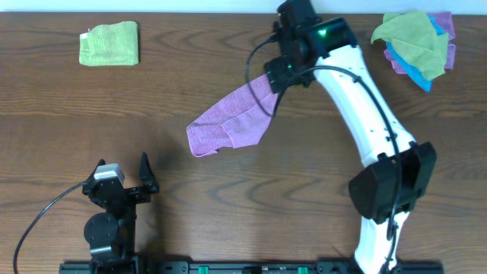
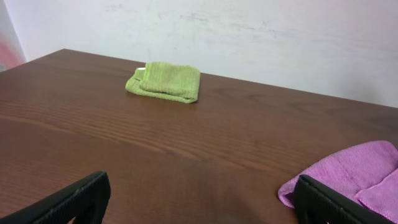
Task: Fold the cloth
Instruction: 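Lower the pink cloth toward the table center with the right gripper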
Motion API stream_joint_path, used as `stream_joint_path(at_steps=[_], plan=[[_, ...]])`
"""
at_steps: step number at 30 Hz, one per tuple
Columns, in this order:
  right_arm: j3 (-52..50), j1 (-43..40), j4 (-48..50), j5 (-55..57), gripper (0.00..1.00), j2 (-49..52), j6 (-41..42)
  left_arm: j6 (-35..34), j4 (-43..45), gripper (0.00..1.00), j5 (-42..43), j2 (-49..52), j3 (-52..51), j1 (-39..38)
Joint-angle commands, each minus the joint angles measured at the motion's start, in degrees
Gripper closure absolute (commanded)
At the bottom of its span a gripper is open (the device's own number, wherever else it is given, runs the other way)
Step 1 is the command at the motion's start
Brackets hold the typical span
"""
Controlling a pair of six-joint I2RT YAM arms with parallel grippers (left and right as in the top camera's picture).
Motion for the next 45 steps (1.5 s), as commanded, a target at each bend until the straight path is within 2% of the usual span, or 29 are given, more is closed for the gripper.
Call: stream_joint_path(at_steps=[1, 11, 18, 22, 36, 43, 45], plan=[[-0.39, 3.56, 0.37, -6.08, 0.21, -1.31, -1.97, -0.20, -0.92, 0.05, -0.35, -0.33, -1.79, -0.33], [-13.97, 11.69, 7.78, -6.03, 0.28, -1.31, -5.62, -0.20, -0.92, 0.05, -0.35, -0.33, -1.79, -0.33], [-19.34, 15.15, 12.35, -3.78, 0.33, -0.52, -7.48, -0.20, -0.90, 0.05, -0.35, -0.33, -1.79, -0.33], [-20.06, 16.31, 13.84, -1.01, 0.40, 1.57, -7.56, -0.20, -0.92, 0.05, -0.35, -0.33, -1.79, -0.33], [-20.06, 16.79, 18.16, 0.22, 0.40, 6.58, -7.67, -0.20, -0.92, 0.04, -0.35, -0.33, -1.79, -0.33], [-20.06, 16.87, 19.47, 0.35, 0.44, 8.55, -7.67, -0.20, -0.92, 0.05, -0.35, -0.33, -1.79, -0.33], [-20.06, 16.87, 19.74, 0.66, 0.49, 9.09, -7.67, -0.20, -0.90, 0.04, -0.35, -0.33, -1.79, -0.33]])
